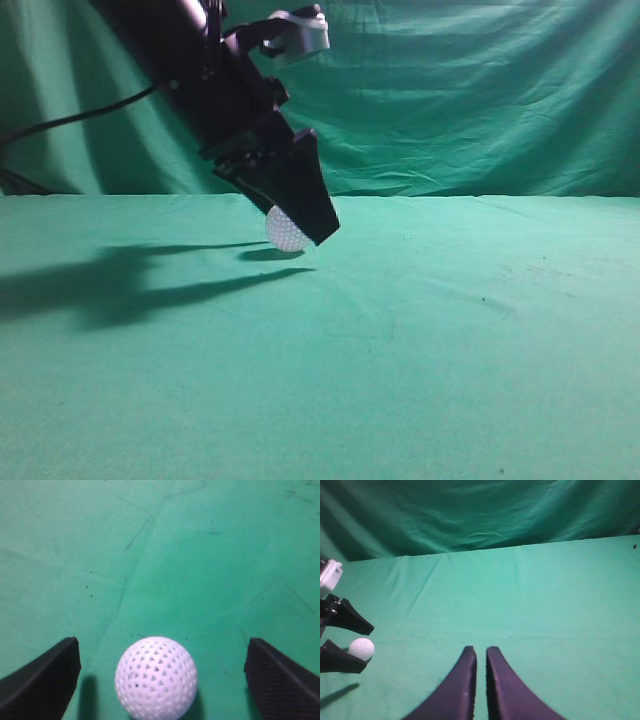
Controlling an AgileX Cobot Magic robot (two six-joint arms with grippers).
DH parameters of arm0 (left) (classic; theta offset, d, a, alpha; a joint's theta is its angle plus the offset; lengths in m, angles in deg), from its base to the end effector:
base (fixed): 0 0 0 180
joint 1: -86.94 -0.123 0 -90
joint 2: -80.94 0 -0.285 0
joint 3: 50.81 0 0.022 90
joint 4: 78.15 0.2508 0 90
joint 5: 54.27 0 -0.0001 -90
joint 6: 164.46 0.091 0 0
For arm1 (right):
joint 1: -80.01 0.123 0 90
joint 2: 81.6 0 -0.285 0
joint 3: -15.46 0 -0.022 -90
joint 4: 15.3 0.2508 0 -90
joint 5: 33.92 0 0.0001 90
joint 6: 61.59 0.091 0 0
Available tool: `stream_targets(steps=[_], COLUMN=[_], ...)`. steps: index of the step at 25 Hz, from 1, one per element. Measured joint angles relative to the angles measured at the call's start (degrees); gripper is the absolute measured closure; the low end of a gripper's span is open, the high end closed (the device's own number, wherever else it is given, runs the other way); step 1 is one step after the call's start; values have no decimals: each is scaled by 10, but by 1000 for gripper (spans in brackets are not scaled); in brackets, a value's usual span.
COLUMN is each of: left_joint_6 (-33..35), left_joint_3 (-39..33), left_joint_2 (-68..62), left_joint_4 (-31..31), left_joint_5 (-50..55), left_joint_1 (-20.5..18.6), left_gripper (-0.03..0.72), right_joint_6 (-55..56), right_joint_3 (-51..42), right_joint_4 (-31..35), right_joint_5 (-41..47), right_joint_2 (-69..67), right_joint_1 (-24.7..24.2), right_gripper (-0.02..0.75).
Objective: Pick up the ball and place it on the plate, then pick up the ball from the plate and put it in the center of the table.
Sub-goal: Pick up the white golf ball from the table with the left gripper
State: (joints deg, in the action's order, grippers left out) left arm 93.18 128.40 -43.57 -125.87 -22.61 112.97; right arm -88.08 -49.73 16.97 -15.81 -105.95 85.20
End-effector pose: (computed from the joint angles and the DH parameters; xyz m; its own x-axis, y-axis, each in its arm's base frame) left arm 0.3650 -0.2176 0.1599 -0.2921 0.7240 -0.6250 0.9174 0.3968 0.0310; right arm 0.0759 0.0221 0.2412 -0.2764 0.0523 -0.9596 -0.2280 0.9665 0.1183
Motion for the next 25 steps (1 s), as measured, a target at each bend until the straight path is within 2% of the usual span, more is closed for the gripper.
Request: stream_targets(steps=[1,2,8,14,21,25], left_joint_6=[-4,-7,-16,-25,-42,-146], left_joint_3=[0,0,3,5,5,5], left_joint_2=[-4,-6,-15,-16,2,70], left_joint_4=[6,10,20,23,56,122], left_joint_5=[-1,-1,-3,-8,3,36], left_joint_1=[0,0,0,0,0,-3], left_gripper=[45,86,88,390,386,386], right_joint_6=[0,0,0,0,-4,-41], right_joint_3=[0,0,0,0,12,61], right_joint_4=[0,0,0,0,0,-13], right_joint_5=[1,1,9,13,38,94], right_joint_2=[0,0,0,0,-1,-22], right_joint_1=[0,0,0,0,0,0], right_gripper=[690,690,690,690,690,690])
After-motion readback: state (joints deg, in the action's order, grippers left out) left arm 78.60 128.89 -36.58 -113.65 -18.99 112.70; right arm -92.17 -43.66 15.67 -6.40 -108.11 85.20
